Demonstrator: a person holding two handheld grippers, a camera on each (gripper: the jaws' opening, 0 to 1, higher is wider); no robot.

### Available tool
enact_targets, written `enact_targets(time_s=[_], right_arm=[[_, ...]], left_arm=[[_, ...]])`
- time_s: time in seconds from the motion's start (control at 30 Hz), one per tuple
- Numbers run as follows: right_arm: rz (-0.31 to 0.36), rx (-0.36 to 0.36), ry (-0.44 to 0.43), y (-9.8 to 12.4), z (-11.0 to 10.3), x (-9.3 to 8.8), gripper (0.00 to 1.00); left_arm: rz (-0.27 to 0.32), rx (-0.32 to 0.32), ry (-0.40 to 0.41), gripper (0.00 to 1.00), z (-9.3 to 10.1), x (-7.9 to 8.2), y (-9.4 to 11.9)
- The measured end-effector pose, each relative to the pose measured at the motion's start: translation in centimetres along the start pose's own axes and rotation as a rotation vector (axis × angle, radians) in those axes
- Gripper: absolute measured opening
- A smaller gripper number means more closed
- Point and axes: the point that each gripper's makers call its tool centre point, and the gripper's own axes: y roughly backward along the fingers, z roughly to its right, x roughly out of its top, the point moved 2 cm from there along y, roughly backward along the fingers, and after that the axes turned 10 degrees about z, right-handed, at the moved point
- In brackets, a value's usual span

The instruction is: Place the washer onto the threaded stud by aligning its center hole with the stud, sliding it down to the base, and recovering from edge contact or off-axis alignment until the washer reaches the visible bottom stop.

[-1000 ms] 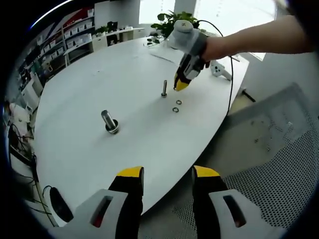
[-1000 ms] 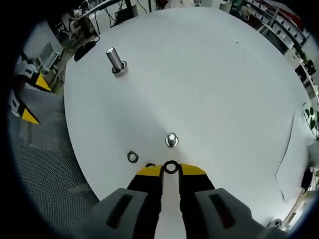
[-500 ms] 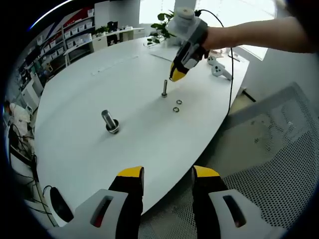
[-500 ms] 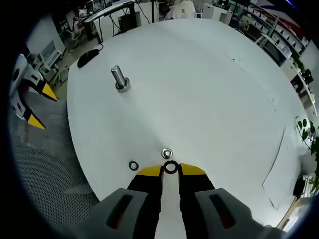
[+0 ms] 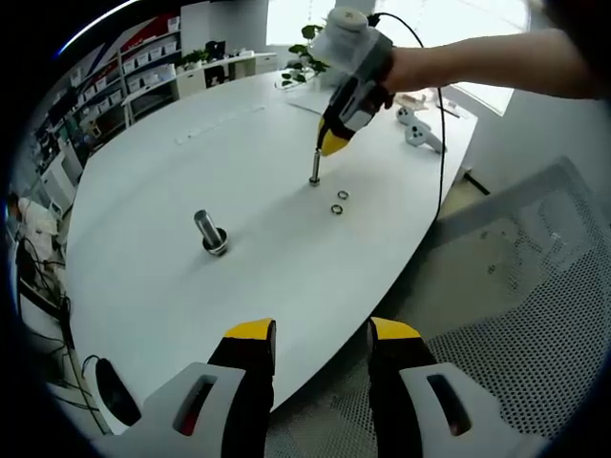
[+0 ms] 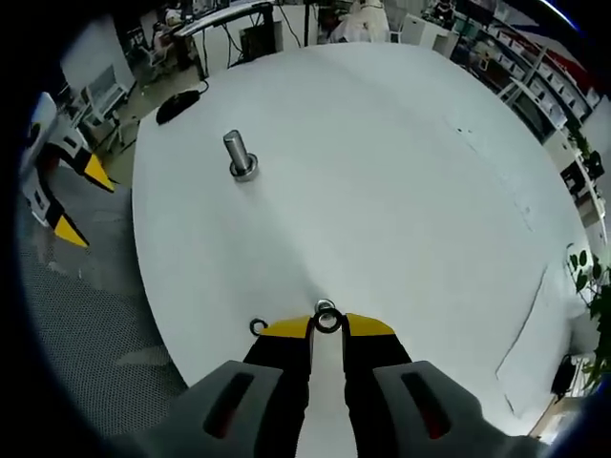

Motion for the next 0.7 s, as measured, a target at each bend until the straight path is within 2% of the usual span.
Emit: enact_targets(time_s=[0.3,0.7], right_arm=[[-0.031,0.001,0.047,-0.6,0.0,-0.2,0.14],[-0.065,0.018,0.04,-2.2,0.2,-0.7,0.14]], left_arm=[[-0.003,-0.001,0.0,0.37,0.0,-0.1,0.0],[-0.012,-0.011,-0.004,0.36,0.2,-0.2,-0.1]])
